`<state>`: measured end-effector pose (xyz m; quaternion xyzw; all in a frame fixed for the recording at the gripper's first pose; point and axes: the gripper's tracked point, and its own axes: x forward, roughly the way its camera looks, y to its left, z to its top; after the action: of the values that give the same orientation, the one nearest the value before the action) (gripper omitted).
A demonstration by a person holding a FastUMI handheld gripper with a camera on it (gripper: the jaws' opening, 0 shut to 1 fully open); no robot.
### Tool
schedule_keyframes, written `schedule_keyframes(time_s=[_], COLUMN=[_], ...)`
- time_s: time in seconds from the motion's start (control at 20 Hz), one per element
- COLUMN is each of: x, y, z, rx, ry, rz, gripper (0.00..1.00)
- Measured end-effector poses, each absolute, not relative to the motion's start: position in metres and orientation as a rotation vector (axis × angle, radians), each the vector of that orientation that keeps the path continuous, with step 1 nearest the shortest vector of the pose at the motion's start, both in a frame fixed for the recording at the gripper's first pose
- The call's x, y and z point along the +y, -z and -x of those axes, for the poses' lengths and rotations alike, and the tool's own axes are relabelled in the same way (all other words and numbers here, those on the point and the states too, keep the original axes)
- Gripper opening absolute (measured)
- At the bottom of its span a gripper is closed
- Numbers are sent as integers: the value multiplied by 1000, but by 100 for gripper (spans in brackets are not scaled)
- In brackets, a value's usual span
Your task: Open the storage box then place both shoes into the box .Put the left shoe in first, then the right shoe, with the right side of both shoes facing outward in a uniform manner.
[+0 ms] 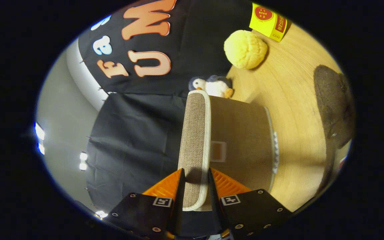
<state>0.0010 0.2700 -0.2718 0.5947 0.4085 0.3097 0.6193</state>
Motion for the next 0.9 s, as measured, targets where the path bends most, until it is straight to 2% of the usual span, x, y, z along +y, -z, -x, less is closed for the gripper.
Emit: schedule_keyframes(time_s=[0.05,0.1,0.6,0.9], x=[271,275,343,427], y=[265,263,149,118], z=[-6,-3,-16,-15], rx=[915,917,794,789], ry=[-700,-710,-883,-945], rz=[-1363,-1334,-1208,-1106], gripper=[35,31,31,31])
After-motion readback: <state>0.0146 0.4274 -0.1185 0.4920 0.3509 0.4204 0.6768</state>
